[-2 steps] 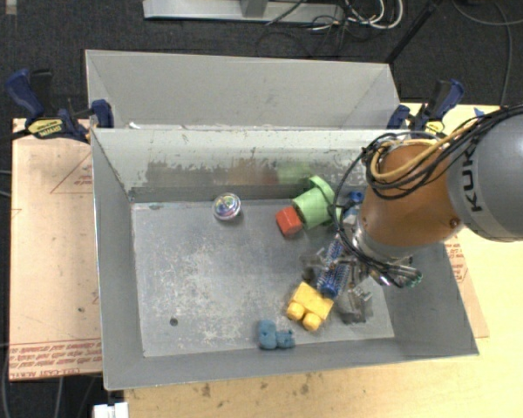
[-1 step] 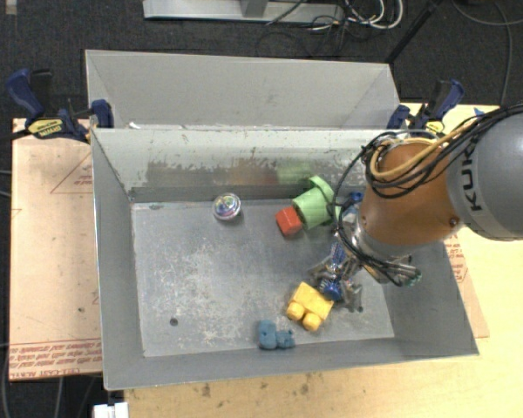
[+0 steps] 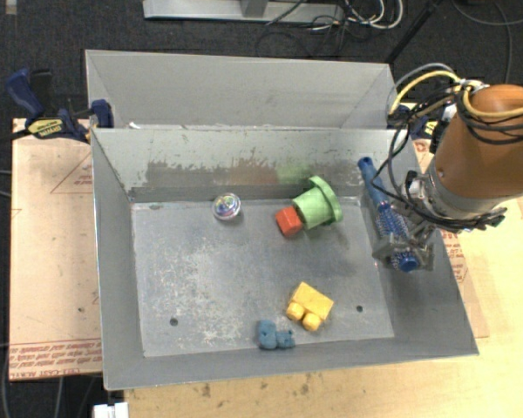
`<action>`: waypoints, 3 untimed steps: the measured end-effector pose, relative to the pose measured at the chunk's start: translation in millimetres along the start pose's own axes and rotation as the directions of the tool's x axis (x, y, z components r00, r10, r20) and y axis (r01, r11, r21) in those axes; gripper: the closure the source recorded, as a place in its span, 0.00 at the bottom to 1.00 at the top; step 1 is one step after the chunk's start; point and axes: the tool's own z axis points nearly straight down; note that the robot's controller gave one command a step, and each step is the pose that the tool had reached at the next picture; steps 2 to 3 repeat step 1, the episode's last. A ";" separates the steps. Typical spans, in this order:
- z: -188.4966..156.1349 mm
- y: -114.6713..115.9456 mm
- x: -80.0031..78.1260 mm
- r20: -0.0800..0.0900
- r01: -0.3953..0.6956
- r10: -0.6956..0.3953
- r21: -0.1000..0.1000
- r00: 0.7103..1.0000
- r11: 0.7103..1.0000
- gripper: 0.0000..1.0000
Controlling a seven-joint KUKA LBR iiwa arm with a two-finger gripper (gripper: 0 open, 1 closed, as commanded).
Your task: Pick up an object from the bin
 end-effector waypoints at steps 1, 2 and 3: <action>-84.6 -1.9 -4.9 0.001 0.000 0.000 0.004 1.000 1.000 1.00; -84.6 -1.9 -4.9 0.001 0.000 0.000 0.004 1.000 1.000 1.00; -84.6 -1.9 -4.9 0.001 0.000 0.000 0.004 1.000 1.000 1.00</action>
Offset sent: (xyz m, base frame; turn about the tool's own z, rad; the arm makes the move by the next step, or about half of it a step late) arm 0.0016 0.0029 0.0808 -0.0049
